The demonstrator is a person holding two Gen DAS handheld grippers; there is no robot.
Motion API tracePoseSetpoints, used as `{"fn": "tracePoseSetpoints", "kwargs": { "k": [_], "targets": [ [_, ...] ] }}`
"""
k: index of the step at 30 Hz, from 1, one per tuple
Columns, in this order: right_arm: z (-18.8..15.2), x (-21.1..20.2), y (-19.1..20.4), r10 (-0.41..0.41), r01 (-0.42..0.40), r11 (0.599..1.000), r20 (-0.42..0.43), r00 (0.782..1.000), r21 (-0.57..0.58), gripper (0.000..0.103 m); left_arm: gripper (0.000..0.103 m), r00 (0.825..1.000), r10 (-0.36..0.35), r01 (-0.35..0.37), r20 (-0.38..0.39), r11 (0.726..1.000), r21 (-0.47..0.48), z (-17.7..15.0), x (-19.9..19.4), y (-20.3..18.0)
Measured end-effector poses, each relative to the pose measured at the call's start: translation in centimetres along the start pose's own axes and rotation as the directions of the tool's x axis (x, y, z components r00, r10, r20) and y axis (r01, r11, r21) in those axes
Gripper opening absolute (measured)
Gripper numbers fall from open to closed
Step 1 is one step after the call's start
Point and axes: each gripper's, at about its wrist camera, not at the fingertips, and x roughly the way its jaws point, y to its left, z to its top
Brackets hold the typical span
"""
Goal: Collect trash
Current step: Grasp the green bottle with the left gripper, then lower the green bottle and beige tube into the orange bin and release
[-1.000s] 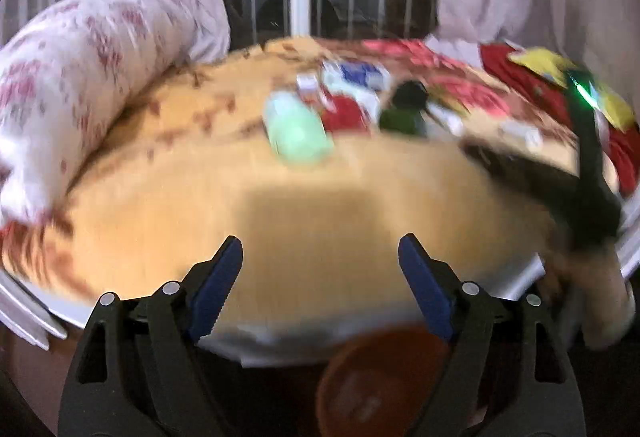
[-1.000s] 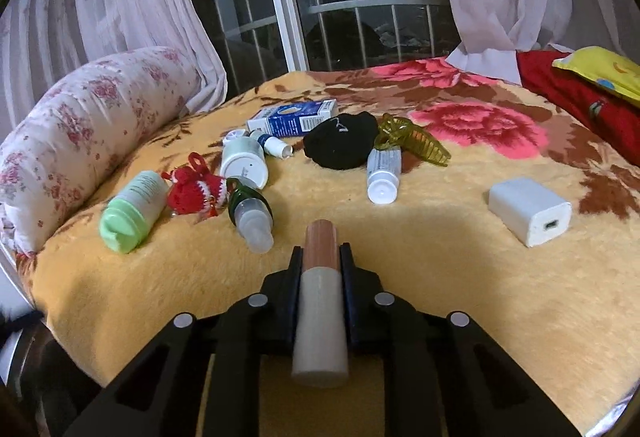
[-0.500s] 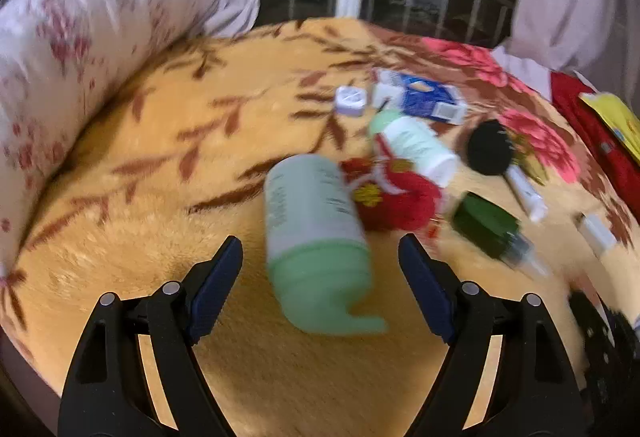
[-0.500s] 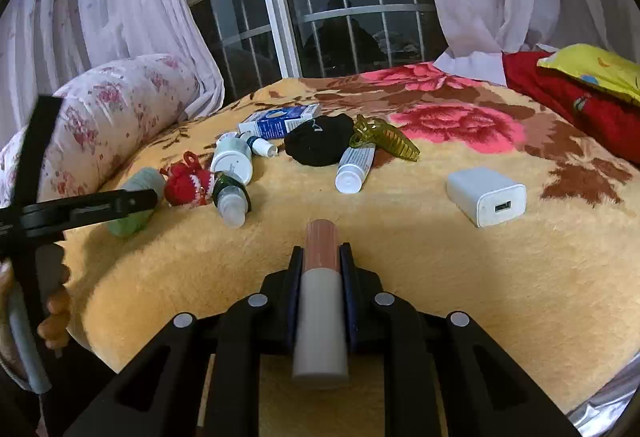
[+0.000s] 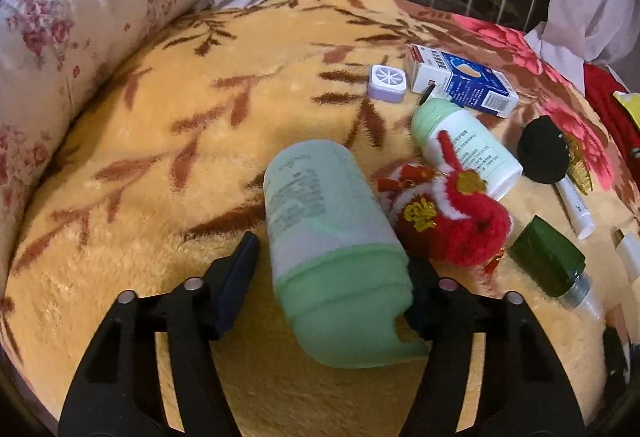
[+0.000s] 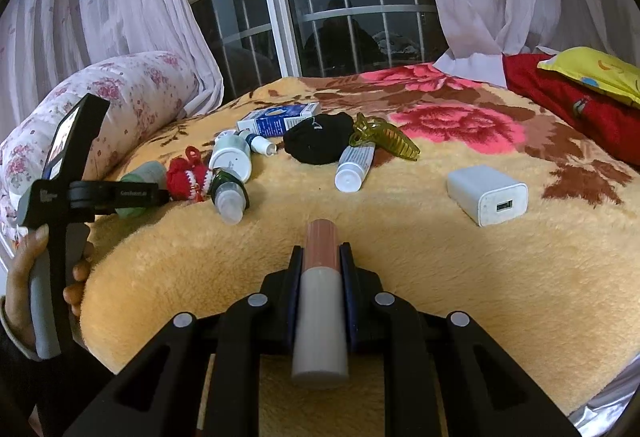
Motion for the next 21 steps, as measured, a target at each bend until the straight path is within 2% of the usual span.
{"fn": "tracePoseSetpoints", "kwargs": {
  "k": [5, 8, 9, 13, 16, 21],
  "targets": [
    [0.0, 0.0, 0.1, -0.001, 0.001, 1.0, 0.0, 1.0, -0.003, 0.018, 0.066, 1.0, -0.001, 0.001, -0.014, 1.0, -0.001, 0.7, 0.6, 0.0],
    [-0.1, 0.0, 0.1, -0.003, 0.003, 1.0, 0.001, 1.0, -0.004, 0.018, 0.05, 1.0, -0.018, 0.017, -0.008, 0.999, -0.03, 0.9, 0.8, 0.5],
    [0.0, 0.0, 0.1, -0.002, 0.002, 1.0, 0.001, 1.0, -0.003, 0.018, 0.05, 0.999, -0.035, 0.035, -0.003, 0.998, -0.047, 0.8, 0.7, 0.8],
    [0.0, 0.0, 0.1, -0.005, 0.005, 1.0, 0.0, 1.0, -0.003, 0.018, 0.049, 0.996, -0.075, 0.077, 0.04, 0.995, -0.07, 0.4, -0.1, 1.4],
    [0.0, 0.0, 0.0, -0.003, 0.003, 1.0, -0.002, 1.0, 0.007, 0.018, 0.049, 0.989, -0.1, 0.107, 0.106, 0.992, -0.062, -0.2, -1.4, 1.4],
    [0.1, -0.7, -0.1, -0.001, 0.001, 0.999, 0.005, 1.0, 0.035, 0.018, 0.049, 0.977, -0.098, 0.1, 0.191, 0.995, 0.0, -1.9, -4.2, 1.1]
  ]
}}
